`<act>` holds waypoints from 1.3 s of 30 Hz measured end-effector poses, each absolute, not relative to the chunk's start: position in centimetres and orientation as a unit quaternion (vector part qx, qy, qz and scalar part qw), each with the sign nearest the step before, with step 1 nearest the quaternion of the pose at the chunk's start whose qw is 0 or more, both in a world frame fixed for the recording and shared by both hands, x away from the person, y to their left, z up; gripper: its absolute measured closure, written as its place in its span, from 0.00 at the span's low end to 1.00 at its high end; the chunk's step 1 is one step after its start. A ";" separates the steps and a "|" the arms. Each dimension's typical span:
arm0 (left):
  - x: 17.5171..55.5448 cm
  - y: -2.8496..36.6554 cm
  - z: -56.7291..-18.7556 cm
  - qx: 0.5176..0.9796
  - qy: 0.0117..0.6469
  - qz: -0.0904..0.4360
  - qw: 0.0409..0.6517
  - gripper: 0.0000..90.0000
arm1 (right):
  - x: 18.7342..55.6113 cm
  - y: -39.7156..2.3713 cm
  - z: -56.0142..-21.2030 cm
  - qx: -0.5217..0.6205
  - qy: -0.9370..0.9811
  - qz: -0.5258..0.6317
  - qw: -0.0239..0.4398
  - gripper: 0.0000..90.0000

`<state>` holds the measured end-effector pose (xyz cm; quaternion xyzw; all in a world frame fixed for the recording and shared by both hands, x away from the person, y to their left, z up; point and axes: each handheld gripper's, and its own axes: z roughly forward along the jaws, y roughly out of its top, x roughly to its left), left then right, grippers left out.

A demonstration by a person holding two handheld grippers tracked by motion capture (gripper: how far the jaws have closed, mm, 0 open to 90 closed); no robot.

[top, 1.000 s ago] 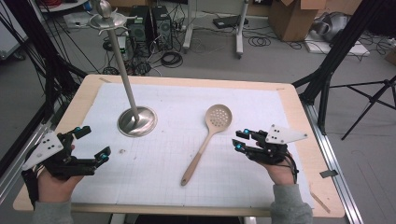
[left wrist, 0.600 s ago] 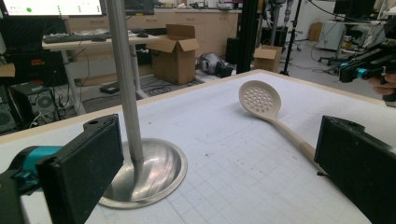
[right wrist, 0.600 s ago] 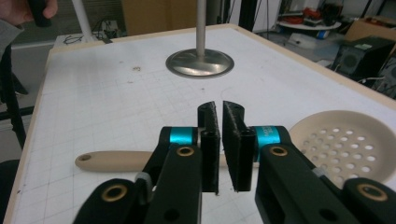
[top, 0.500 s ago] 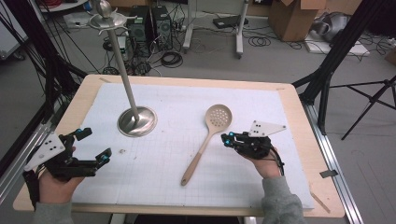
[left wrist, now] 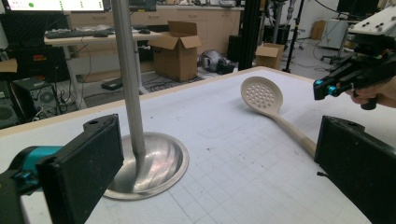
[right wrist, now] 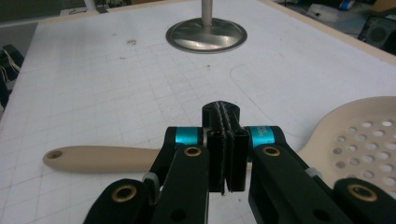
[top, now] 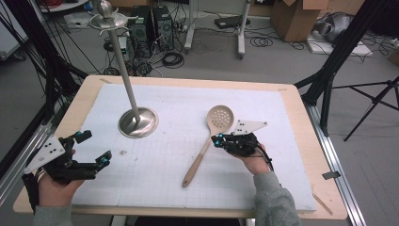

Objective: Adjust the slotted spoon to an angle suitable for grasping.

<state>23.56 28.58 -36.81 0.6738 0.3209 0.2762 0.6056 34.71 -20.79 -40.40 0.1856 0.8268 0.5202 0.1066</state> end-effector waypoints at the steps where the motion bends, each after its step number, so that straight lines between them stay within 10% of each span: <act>1: 23.5 28.6 -36.8 0.674 0.321 0.276 0.605 0.02 | 34.9 -20.5 -40.6 0.187 0.828 0.517 0.106 1.00; 39: 23.1 29.2 -37.6 0.676 0.333 0.272 0.599 0.02 | 39.6 -16.4 -44.2 0.215 0.880 0.416 0.073 1.00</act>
